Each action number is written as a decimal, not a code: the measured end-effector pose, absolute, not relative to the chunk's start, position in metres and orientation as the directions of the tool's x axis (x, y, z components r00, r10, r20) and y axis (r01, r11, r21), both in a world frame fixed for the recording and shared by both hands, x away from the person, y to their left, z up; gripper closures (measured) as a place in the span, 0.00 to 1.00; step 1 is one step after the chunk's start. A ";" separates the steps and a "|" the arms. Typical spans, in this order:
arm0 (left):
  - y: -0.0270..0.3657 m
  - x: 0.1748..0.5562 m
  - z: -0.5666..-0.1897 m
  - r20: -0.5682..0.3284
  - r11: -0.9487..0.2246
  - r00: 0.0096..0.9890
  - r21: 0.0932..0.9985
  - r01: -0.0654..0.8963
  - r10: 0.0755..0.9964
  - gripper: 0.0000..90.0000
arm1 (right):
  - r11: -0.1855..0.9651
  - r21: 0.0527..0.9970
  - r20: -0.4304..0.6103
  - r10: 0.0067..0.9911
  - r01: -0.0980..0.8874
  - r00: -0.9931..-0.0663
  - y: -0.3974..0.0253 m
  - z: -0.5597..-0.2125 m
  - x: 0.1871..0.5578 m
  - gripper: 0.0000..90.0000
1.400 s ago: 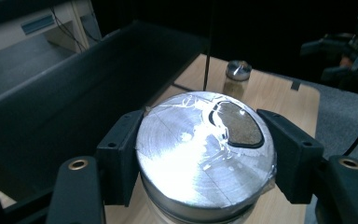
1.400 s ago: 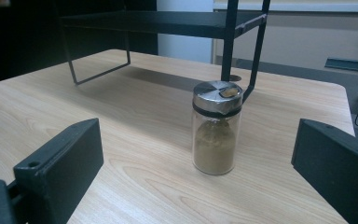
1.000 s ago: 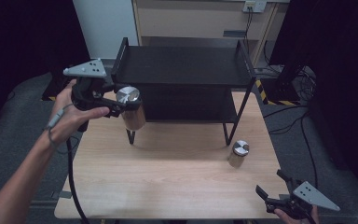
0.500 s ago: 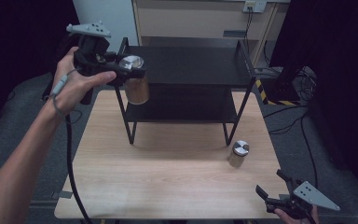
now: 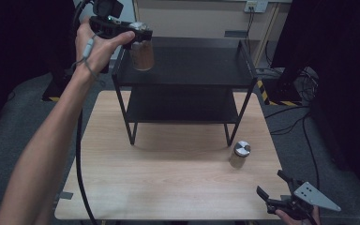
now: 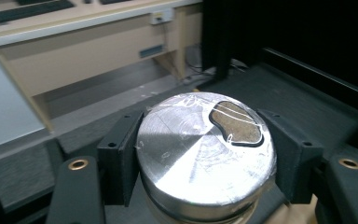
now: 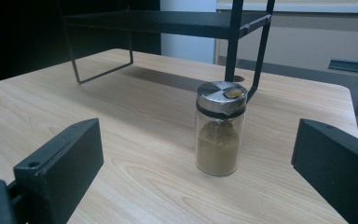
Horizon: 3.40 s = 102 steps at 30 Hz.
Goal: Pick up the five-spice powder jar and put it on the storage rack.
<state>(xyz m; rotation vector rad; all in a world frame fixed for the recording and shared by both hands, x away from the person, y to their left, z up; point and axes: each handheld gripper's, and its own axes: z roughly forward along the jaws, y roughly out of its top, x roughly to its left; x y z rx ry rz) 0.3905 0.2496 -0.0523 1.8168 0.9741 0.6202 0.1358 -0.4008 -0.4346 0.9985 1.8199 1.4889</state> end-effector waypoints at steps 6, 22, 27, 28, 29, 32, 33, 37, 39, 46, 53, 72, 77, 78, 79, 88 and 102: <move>0.239 0.406 -0.050 0.003 -0.209 0.490 0.907 0.365 0.871 0.37 | 0.088 0.977 0.033 0.835 0.192 -0.549 -0.402 -0.436 0.136 0.03; 0.239 0.432 -0.071 -0.016 -0.180 0.428 0.893 0.414 0.904 0.37 | 0.074 0.976 0.052 0.837 0.206 -0.545 -0.404 -0.439 0.141 0.03; 0.238 0.434 -0.075 -0.010 -0.188 0.424 0.887 0.422 0.906 0.37 | 0.072 0.976 0.054 0.837 0.207 -0.545 -0.405 -0.439 0.141 0.03; 0.238 0.434 -0.077 -0.008 -0.190 0.424 0.886 0.423 0.906 0.37 | 0.072 0.976 0.054 0.837 0.208 -0.545 -0.405 -0.438 0.141 0.03; 0.238 0.434 -0.077 -0.007 -0.193 0.426 0.885 0.424 0.905 0.37 | 0.072 0.976 0.054 0.838 0.207 -0.543 -0.405 -0.439 0.140 0.03; 0.238 0.434 -0.078 -0.005 -0.198 0.428 0.882 0.428 0.904 0.37 | 0.071 0.976 0.054 0.837 0.207 -0.544 -0.405 -0.439 0.140 0.03; 0.237 0.434 -0.079 -0.003 -0.199 0.426 0.882 0.428 0.905 0.37 | 0.072 0.976 0.054 0.837 0.207 -0.545 -0.404 -0.438 0.140 0.03; 0.237 0.435 -0.082 -0.001 -0.204 0.427 0.877 0.435 0.904 0.37 | 0.073 0.976 0.053 0.836 0.206 -0.546 -0.404 -0.438 0.140 0.03; 0.237 0.435 -0.085 -0.003 -0.204 0.429 0.876 0.436 0.903 0.37 | 0.072 0.976 0.054 0.837 0.207 -0.545 -0.404 -0.438 0.140 0.03; 0.237 0.432 -0.089 0.012 -0.213 0.436 0.885 0.414 0.900 0.37 | 0.074 0.976 0.051 0.836 0.205 -0.546 -0.404 -0.438 0.140 0.03; 0.241 0.420 -0.090 -0.018 -0.126 0.419 0.941 0.314 0.908 0.15 | 0.074 0.976 0.050 0.836 0.203 -0.546 -0.404 -0.438 0.140 0.03; 0.269 0.379 -0.103 -0.034 -0.082 0.605 0.983 0.162 0.795 0.12 | 0.077 0.977 0.048 0.831 0.200 -0.555 -0.403 -0.438 0.140 0.03; 0.276 0.359 -0.115 -0.018 -0.092 0.660 0.987 0.131 0.751 0.11 | 0.082 0.977 0.044 0.828 0.198 -0.559 -0.403 -0.437 0.140 0.03; 0.277 0.354 -0.118 -0.009 -0.100 0.671 0.987 0.124 0.741 0.11 | 0.081 0.977 0.044 0.828 0.197 -0.558 -0.403 -0.437 0.140 0.03; 0.279 0.350 -0.121 -0.010 -0.097 0.681 0.988 0.119 0.733 0.11 | 0.081 0.977 0.045 0.828 0.199 -0.558 -0.403 -0.437 0.141 0.03; 0.286 0.322 -0.155 0.020 -0.104 0.766 0.993 0.061 0.642 0.05 | 0.082 0.976 0.044 0.830 0.200 -0.557 -0.403 -0.437 0.140 0.03; 0.301 0.283 -0.202 0.026 -0.086 0.808 0.996 0.030 0.589 0.04 | 0.088 0.975 0.041 0.830 0.202 -0.556 -0.402 -0.437 0.141 0.03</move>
